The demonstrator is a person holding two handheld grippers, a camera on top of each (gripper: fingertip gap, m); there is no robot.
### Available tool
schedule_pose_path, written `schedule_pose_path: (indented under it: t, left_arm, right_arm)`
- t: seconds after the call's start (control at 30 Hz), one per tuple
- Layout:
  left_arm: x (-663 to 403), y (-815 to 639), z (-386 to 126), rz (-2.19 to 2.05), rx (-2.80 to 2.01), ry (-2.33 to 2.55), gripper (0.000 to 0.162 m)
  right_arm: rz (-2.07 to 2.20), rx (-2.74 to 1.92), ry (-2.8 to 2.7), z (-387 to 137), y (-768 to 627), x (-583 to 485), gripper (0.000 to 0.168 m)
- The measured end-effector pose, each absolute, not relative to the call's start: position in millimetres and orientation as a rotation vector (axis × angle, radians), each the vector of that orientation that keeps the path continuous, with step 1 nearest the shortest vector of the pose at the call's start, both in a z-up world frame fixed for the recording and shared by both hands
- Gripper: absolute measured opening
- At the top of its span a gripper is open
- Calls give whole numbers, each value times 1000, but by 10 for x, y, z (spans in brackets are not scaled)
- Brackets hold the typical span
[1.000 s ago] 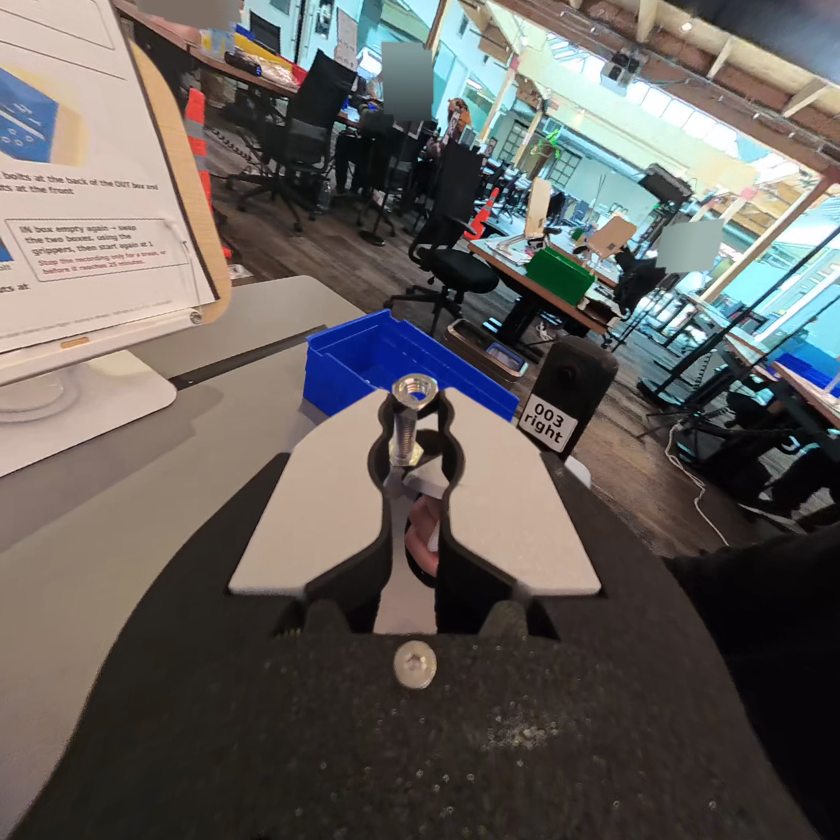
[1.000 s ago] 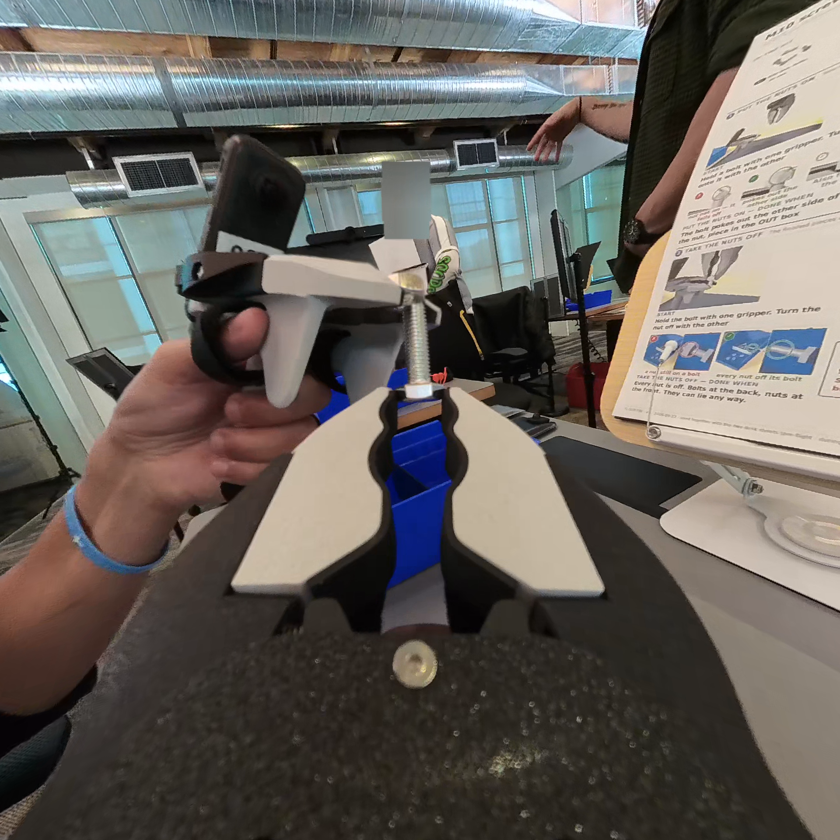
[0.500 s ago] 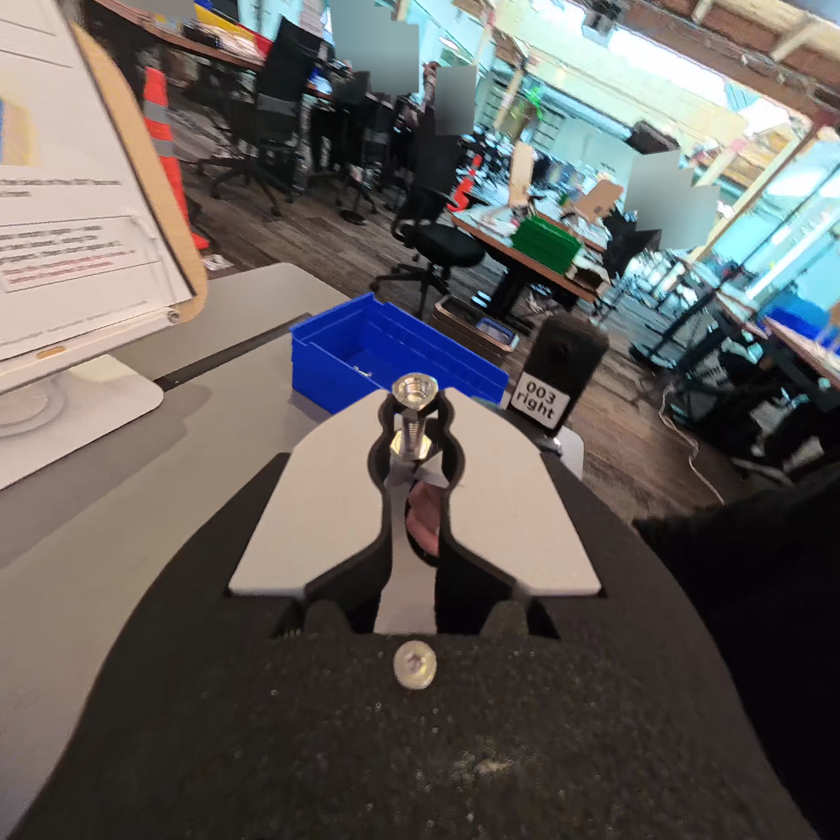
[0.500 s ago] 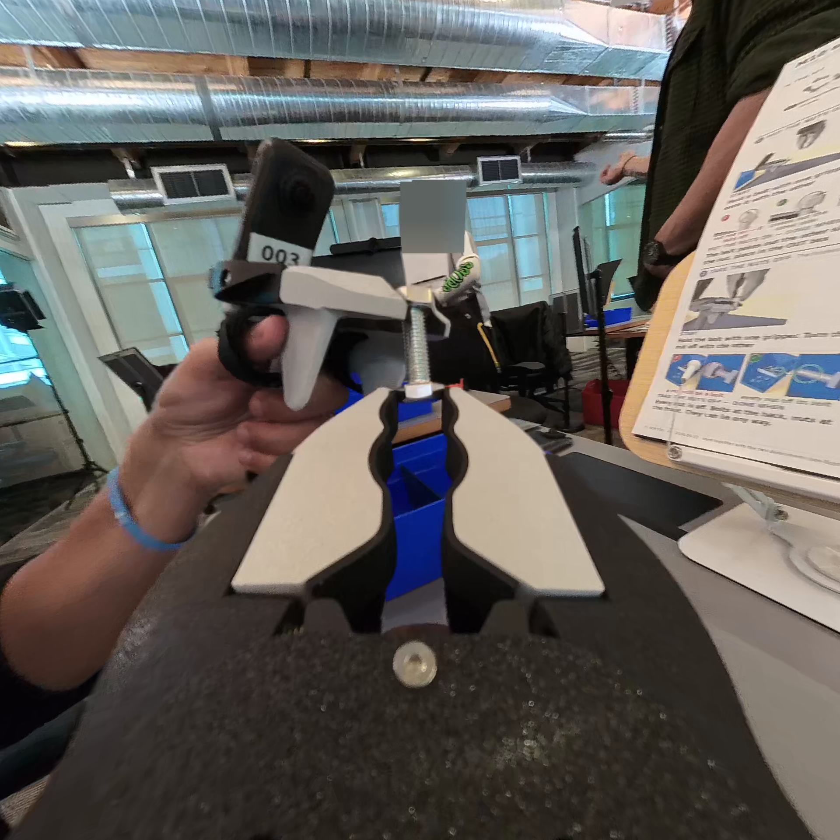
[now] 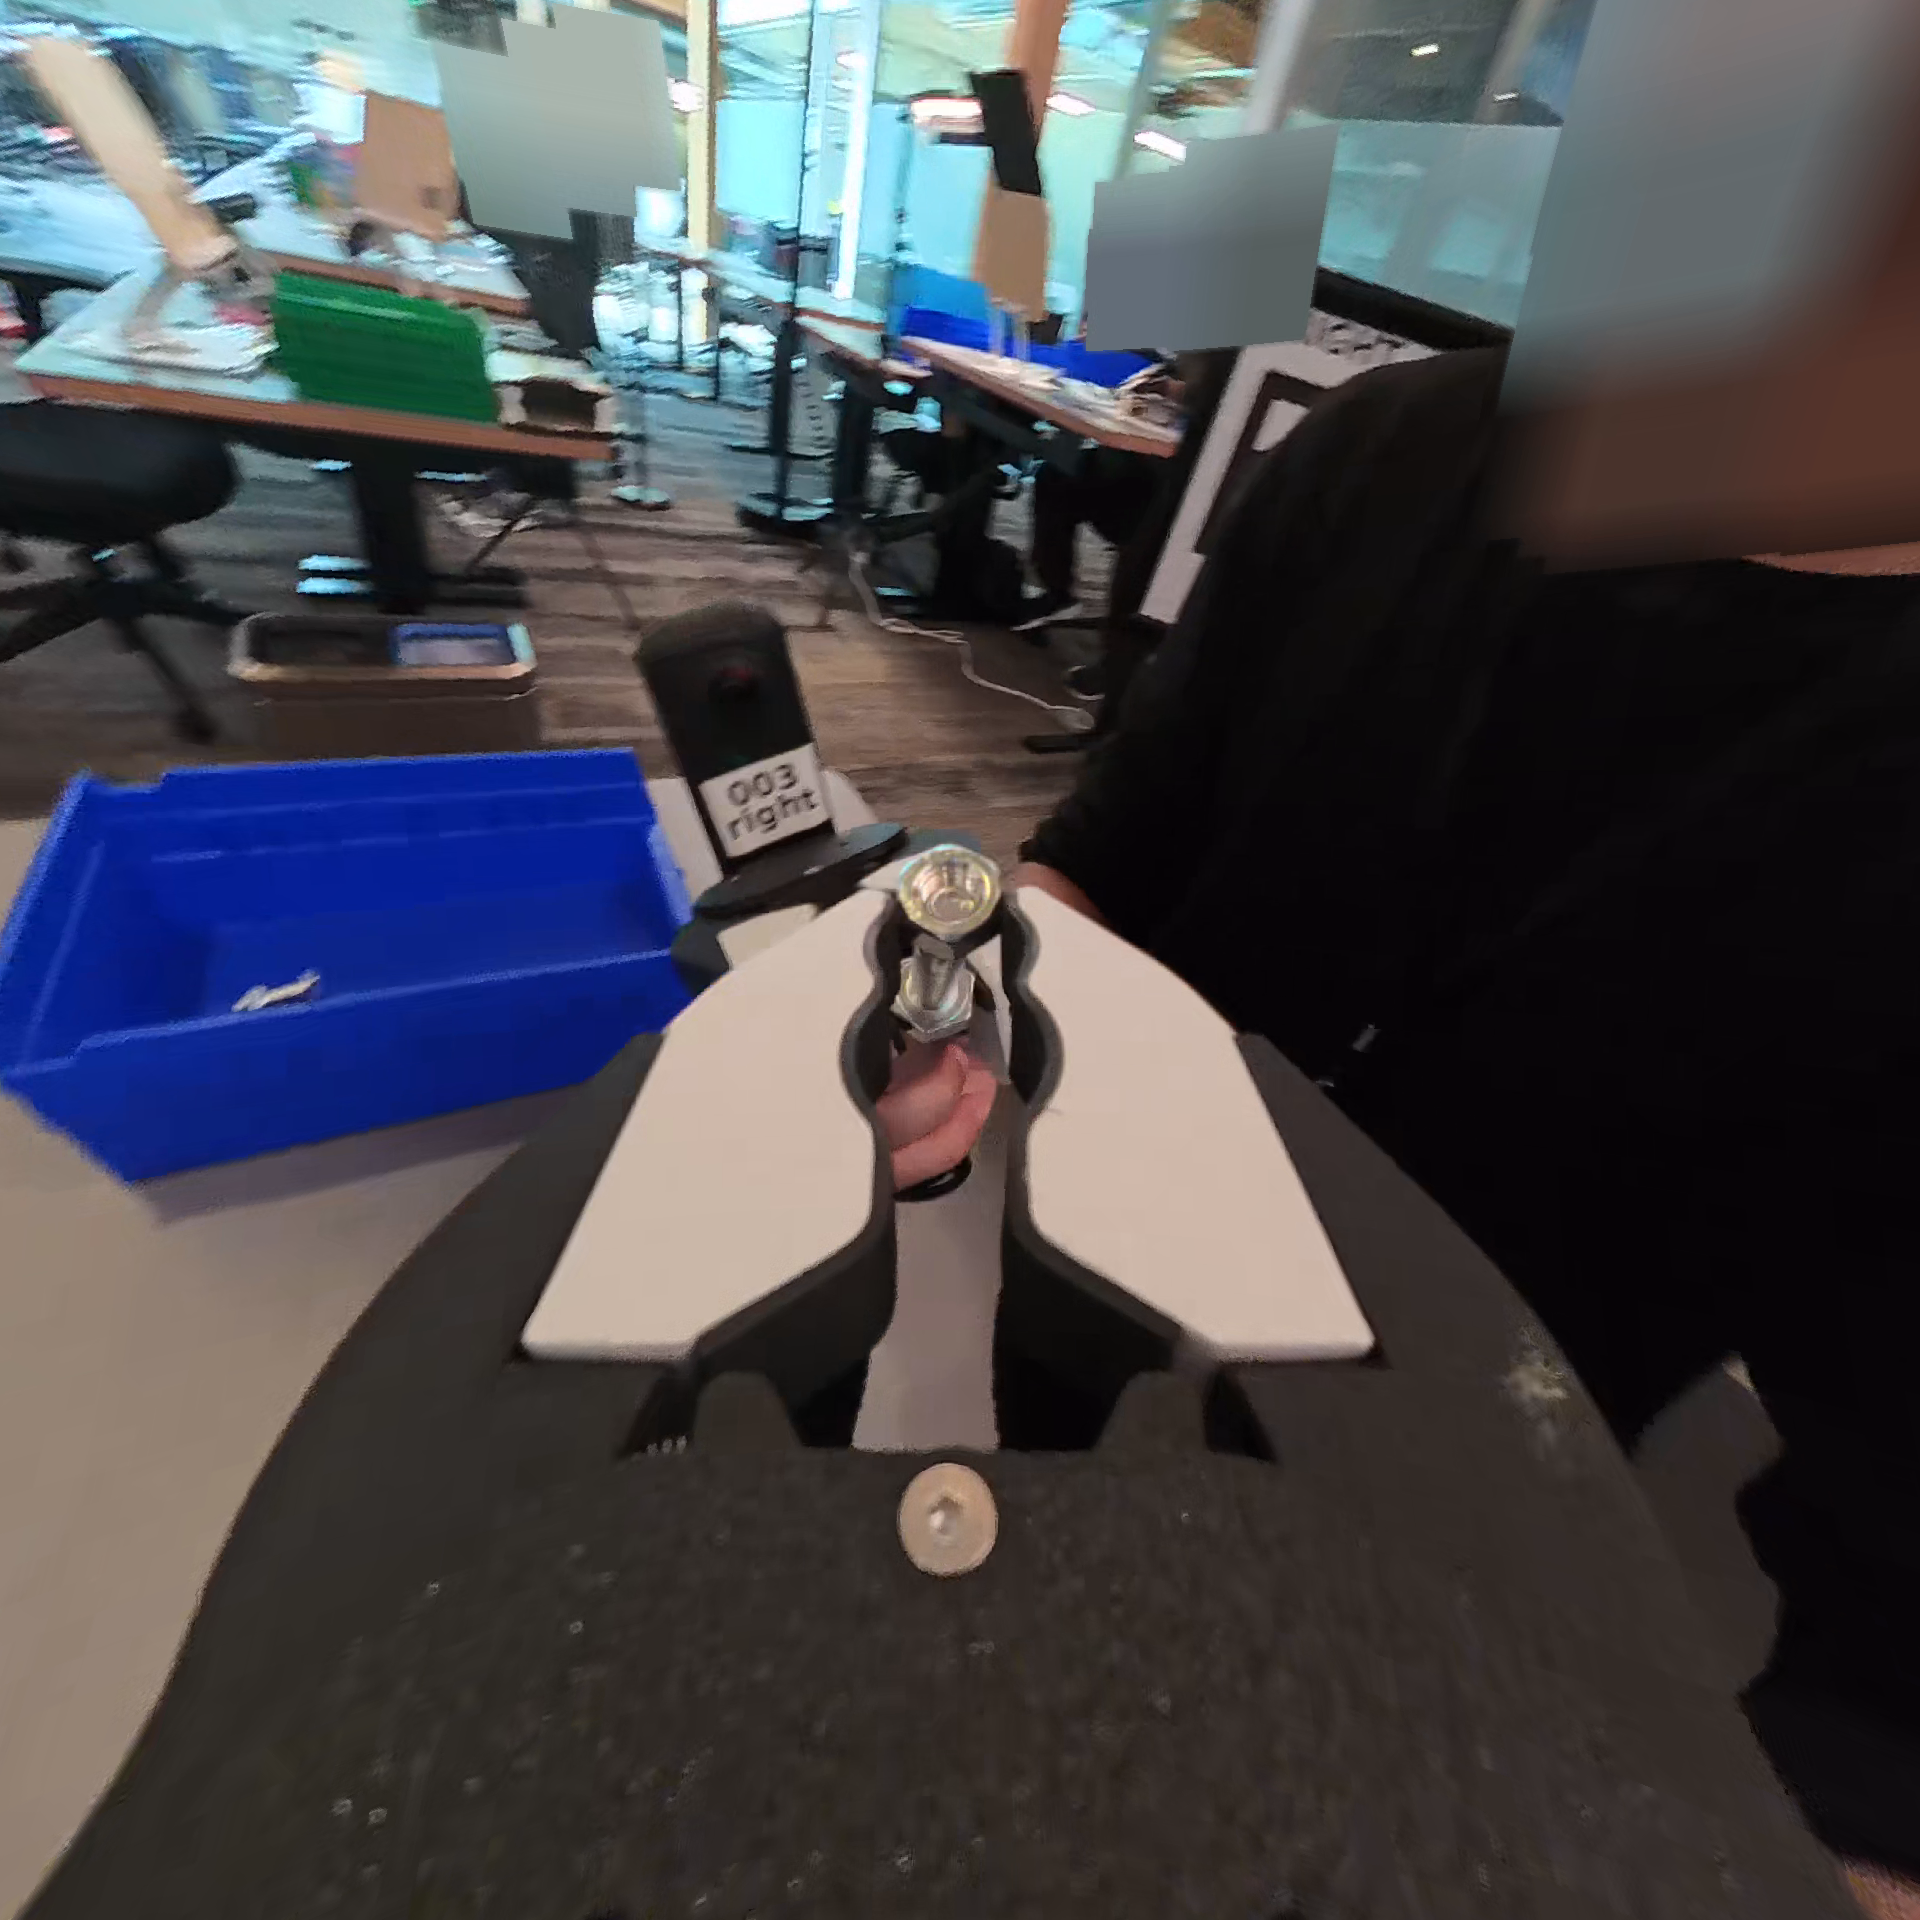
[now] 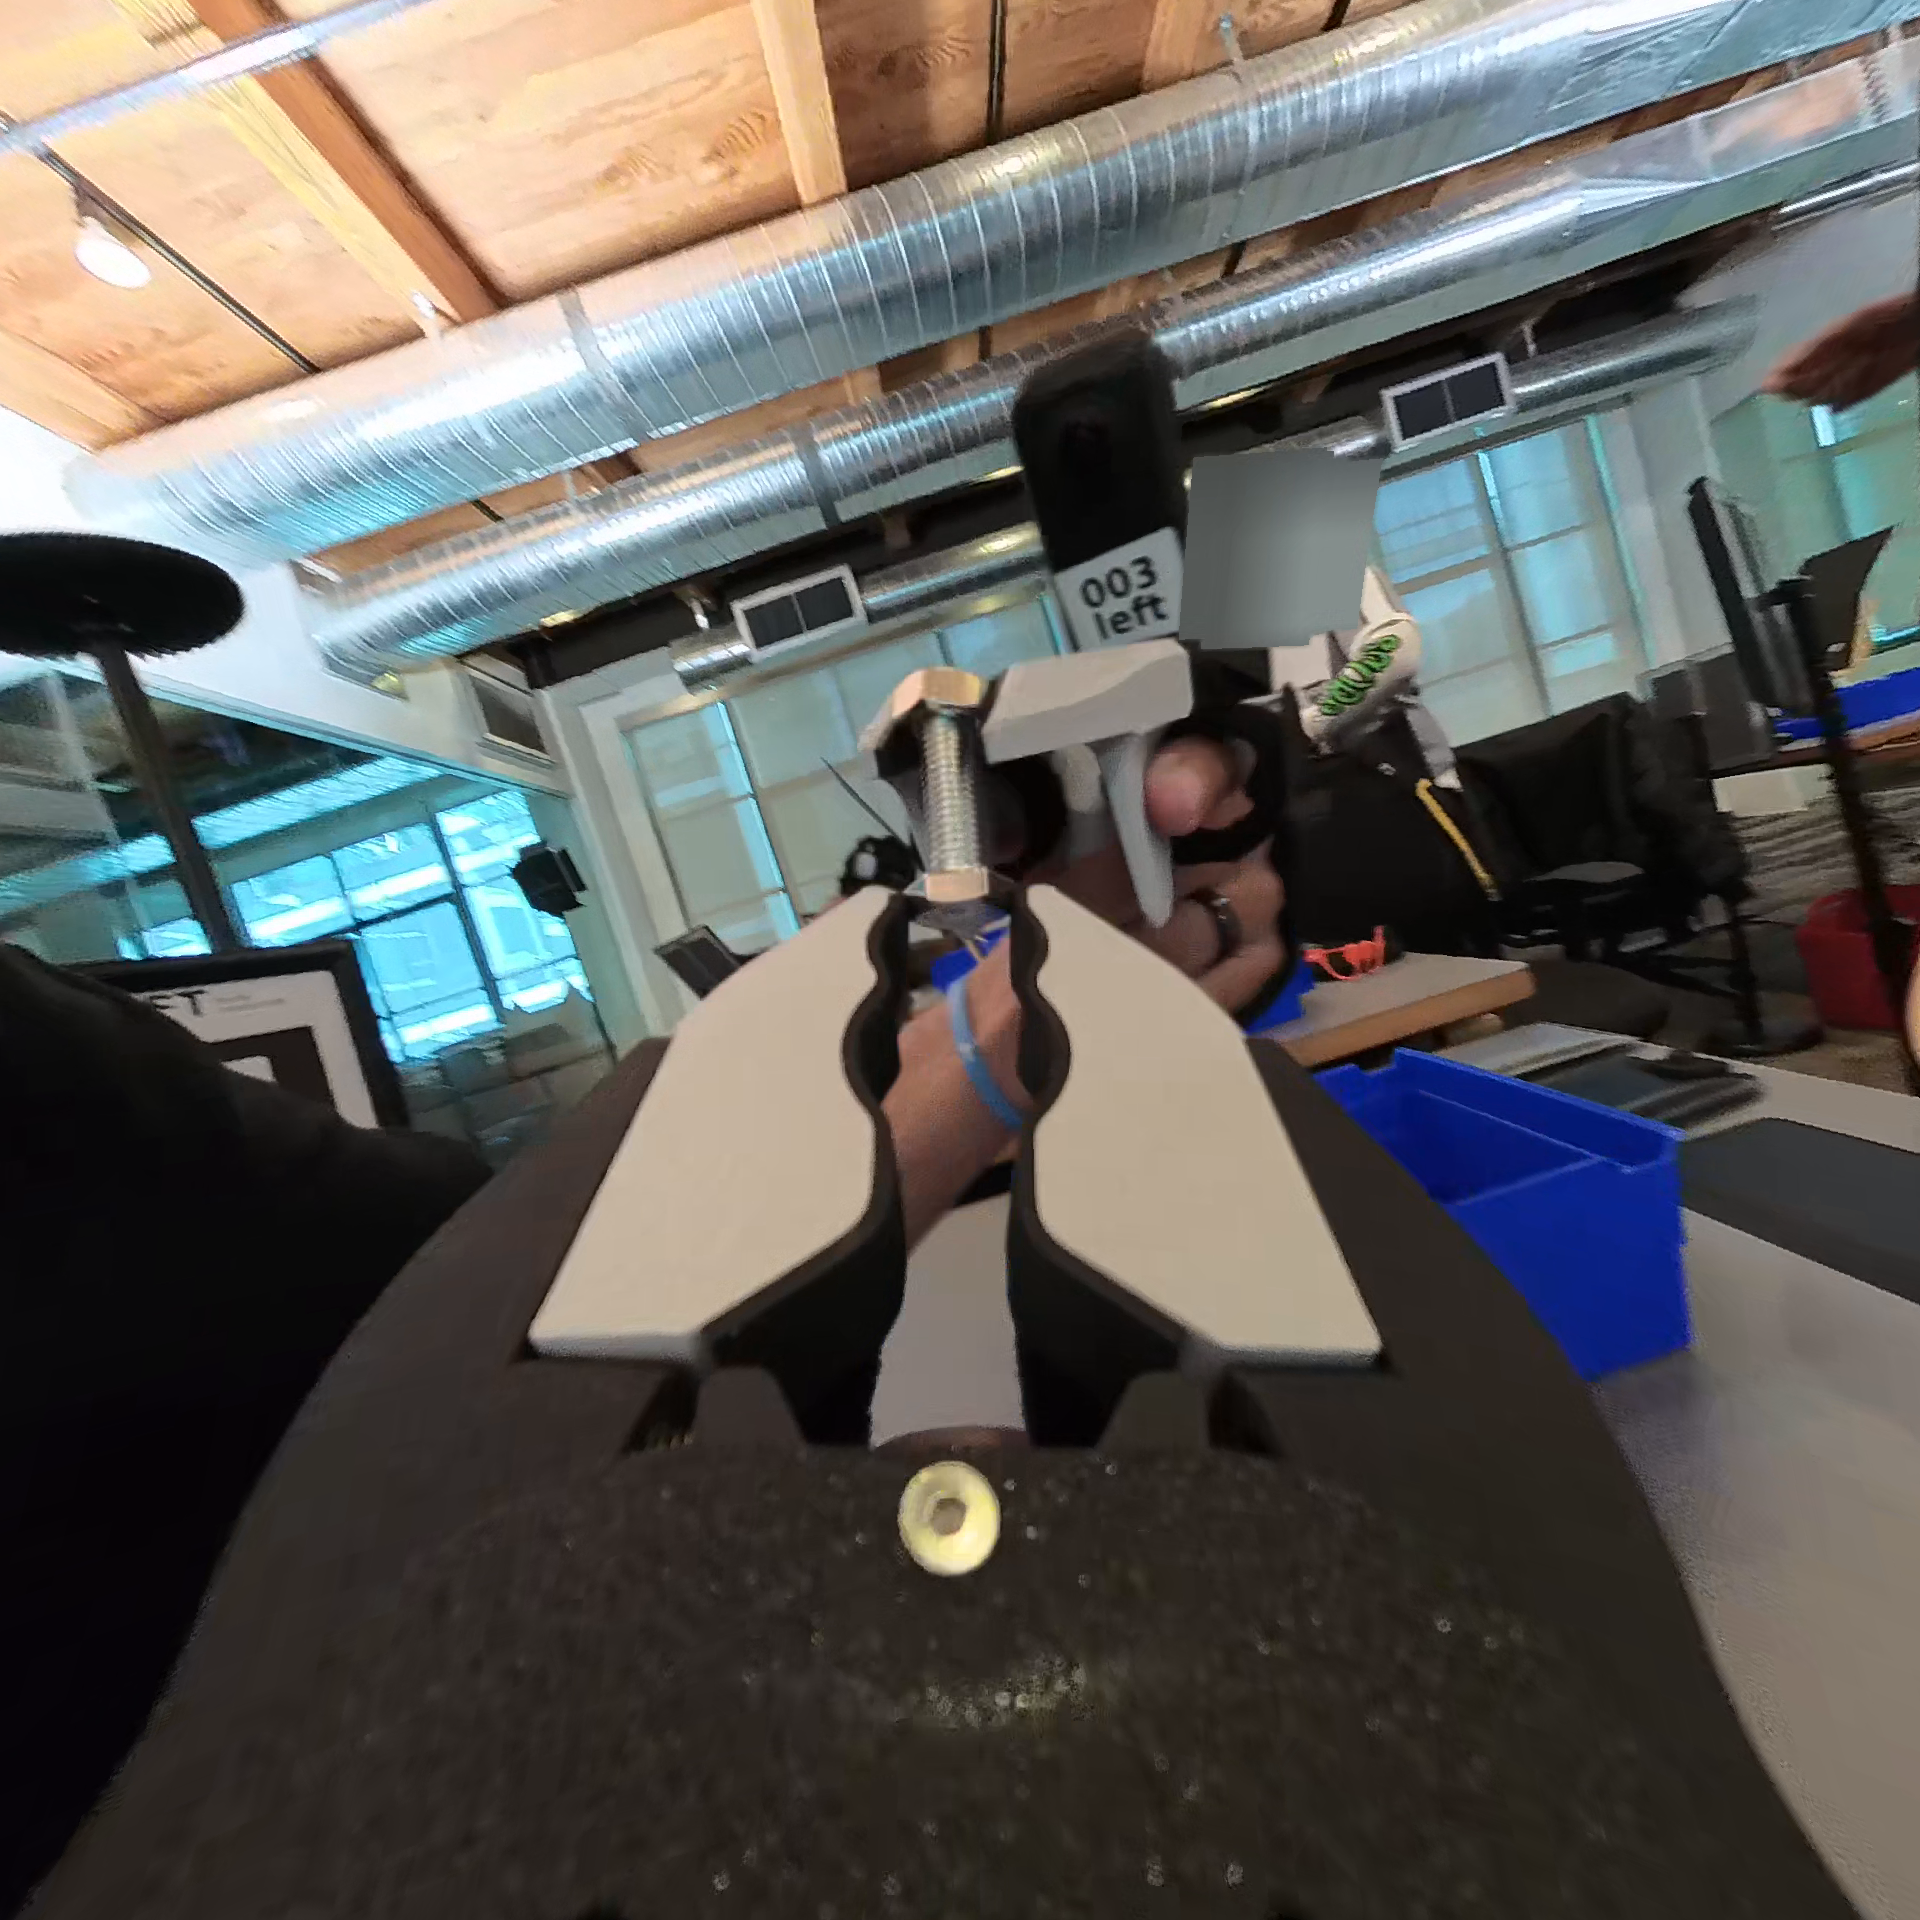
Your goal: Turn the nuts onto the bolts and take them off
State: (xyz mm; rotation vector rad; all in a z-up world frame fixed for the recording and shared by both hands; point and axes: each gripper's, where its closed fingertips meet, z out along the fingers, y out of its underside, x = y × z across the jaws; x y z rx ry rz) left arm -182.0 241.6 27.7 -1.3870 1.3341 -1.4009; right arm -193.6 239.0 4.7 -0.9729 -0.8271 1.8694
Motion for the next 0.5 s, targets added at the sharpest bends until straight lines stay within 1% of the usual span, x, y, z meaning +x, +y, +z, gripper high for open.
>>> schedule_pose_path:
  t: [0.17,0.3,0.37,0.5]
  left_arm:
    - [-1763,2368,335,-1462,-1240,1461,16]
    - [-1777,2363,306,-1433,-1237,1537,17]
    - [-1771,2435,274,-1374,-1294,1536,17]
    - [-1740,2576,228,-1290,-1427,1466,17]
  right_arm:
    - [2078,-926,-799,110,2311,-1910,19]
    - [2141,-921,-772,102,2315,-1882,19]
    - [2101,-955,-755,74,2370,-1887,18]
    - [1865,-1029,-759,13,2510,-1903,18]
